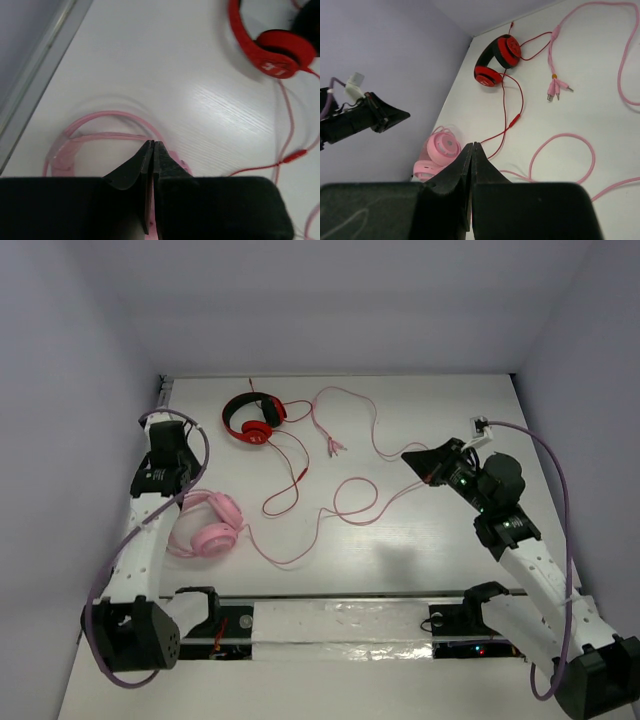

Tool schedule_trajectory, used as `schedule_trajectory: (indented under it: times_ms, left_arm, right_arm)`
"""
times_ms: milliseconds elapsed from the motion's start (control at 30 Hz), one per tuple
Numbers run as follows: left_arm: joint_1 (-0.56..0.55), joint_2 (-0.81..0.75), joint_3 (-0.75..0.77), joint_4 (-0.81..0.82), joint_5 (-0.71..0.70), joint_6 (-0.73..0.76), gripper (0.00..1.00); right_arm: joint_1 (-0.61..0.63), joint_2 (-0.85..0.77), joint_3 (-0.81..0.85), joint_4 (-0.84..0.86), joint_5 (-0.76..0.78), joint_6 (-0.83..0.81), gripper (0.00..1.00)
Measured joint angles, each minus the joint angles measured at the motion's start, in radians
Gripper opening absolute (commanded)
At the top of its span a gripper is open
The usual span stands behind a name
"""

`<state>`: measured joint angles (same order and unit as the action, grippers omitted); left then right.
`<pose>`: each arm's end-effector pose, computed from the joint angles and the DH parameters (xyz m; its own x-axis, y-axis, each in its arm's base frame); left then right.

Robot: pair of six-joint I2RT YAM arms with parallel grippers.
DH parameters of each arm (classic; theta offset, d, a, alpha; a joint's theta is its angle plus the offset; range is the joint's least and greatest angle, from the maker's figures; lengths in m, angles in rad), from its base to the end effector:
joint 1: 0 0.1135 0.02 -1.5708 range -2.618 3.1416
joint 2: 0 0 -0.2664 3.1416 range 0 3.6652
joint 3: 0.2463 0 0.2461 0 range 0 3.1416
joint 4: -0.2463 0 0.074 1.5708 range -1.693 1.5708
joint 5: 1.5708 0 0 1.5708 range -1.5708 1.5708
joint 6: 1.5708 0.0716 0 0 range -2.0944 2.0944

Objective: Wrap the headphones

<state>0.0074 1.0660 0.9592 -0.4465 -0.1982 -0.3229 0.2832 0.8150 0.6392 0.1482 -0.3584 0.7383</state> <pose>0.2574 0.0160 0.3051 -0.4429 -0.3144 -0.8397 -0.3325 0.9273 -0.1718 0.2078 0.0866 0.3208 -0.4223 0.5335 -0.7328 -0.4247 0.5977 0.6799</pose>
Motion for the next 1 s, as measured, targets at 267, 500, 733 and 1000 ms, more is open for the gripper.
schedule_trajectory:
  times_ms: [267,500,733,1000]
  left_arm:
    - [0.126,0.249,0.000,-0.018,-0.077,0.001,0.29]
    - [0.237,0.372,0.011,-0.023,-0.147,0.012,0.45]
    - [0.235,0.505,0.039,-0.019,-0.189,0.054,0.59]
    - [0.235,0.560,0.042,-0.015,-0.167,0.078,0.55]
  right_arm:
    - [0.000,-0.034,-0.033,0.037,-0.009,0.005,0.00]
    - [0.000,-0.044,-0.034,0.049,-0.017,0.020,0.00]
    - [0.000,-0.042,-0.038,0.052,-0.020,0.028,0.04]
    - [0.006,-0.019,-0.046,0.062,-0.023,0.030,0.06]
